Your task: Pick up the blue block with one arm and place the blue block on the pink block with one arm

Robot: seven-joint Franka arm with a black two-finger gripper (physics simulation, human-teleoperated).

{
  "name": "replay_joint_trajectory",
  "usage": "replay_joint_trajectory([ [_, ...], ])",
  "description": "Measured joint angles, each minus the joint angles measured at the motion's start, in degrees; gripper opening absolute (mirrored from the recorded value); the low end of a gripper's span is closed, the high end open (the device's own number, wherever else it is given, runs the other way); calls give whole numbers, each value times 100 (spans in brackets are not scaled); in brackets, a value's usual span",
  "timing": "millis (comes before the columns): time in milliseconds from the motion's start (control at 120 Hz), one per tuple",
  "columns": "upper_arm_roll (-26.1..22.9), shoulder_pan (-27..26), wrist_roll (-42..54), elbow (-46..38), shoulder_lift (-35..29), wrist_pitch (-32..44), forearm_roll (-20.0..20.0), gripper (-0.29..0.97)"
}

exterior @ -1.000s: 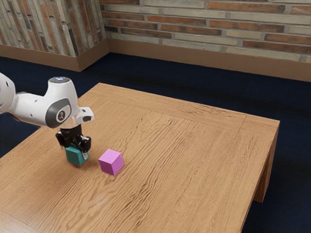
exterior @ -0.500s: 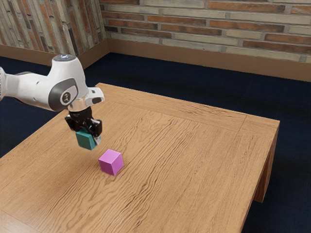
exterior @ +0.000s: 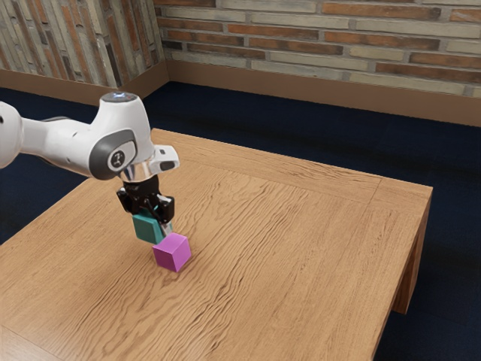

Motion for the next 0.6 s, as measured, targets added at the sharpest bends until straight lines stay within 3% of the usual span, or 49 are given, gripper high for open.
replay_joint_trajectory([
  [100, -12, -27, -40, 1, 6, 1, 3, 33],
  [150, -33, -33, -42, 1, 6, -2, 2, 43],
  [600, -98, -22, -2, 171, -217, -141, 18, 64],
])
